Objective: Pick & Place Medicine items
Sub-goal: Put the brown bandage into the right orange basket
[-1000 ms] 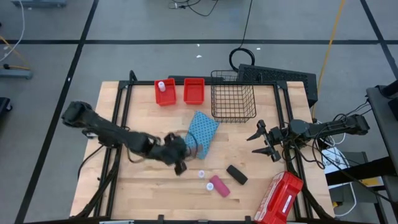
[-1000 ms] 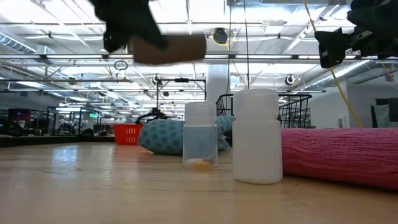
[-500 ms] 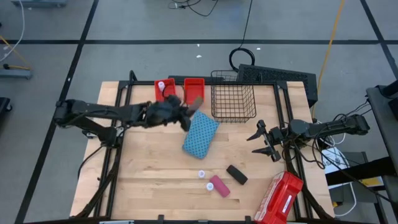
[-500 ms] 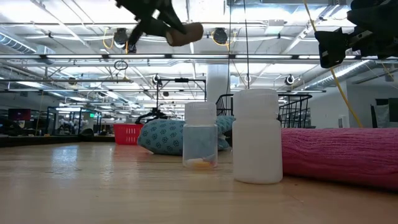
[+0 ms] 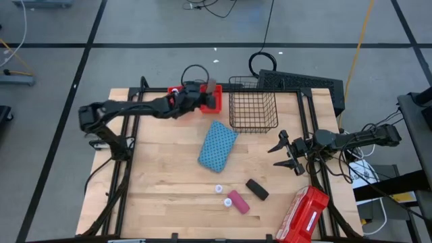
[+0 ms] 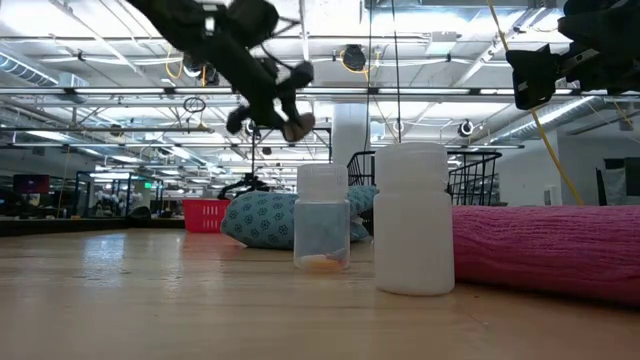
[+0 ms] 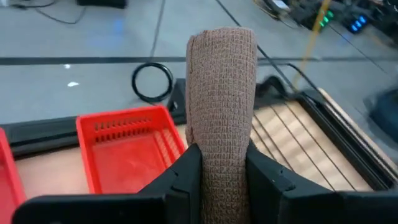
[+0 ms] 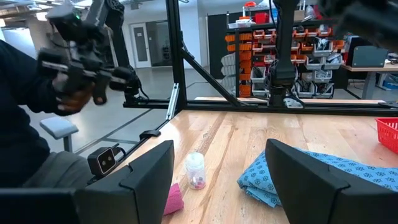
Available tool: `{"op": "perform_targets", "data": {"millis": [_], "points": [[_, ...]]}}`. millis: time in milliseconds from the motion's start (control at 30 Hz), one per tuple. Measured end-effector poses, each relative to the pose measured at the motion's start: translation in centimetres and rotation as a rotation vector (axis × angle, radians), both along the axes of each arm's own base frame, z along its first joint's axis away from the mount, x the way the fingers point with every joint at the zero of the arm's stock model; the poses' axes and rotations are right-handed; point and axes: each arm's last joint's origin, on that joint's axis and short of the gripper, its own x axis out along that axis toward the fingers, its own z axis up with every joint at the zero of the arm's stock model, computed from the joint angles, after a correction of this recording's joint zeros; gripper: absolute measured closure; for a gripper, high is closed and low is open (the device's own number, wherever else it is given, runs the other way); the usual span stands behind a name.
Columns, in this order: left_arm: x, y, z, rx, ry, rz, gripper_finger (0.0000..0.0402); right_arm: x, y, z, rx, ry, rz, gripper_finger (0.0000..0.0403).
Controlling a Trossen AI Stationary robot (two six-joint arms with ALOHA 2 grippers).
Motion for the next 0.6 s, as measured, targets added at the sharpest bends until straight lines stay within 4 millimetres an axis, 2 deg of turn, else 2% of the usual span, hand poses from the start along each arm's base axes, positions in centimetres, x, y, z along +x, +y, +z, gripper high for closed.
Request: {"op": "perform_targets", "data": {"millis": [167, 367, 600], "points": [[1.1, 2.6, -3.2, -0.065, -0.059, 0.073, 0.0309, 0.0, 0.0, 0.0, 0.0, 0.0, 0.0, 0.0161], [2.3, 3.9, -7.2, -0.143, -0.09, 0.119, 0.0309, 0.0, 0.0, 0.0, 0.0, 0.0, 0.0, 0.0161], [2.8, 4.3, -9.1, -0.19, -0.124, 0.152, 0.0309, 0.0, 0.0, 0.0, 0.0, 0.0, 0.0, 0.0161]]}}
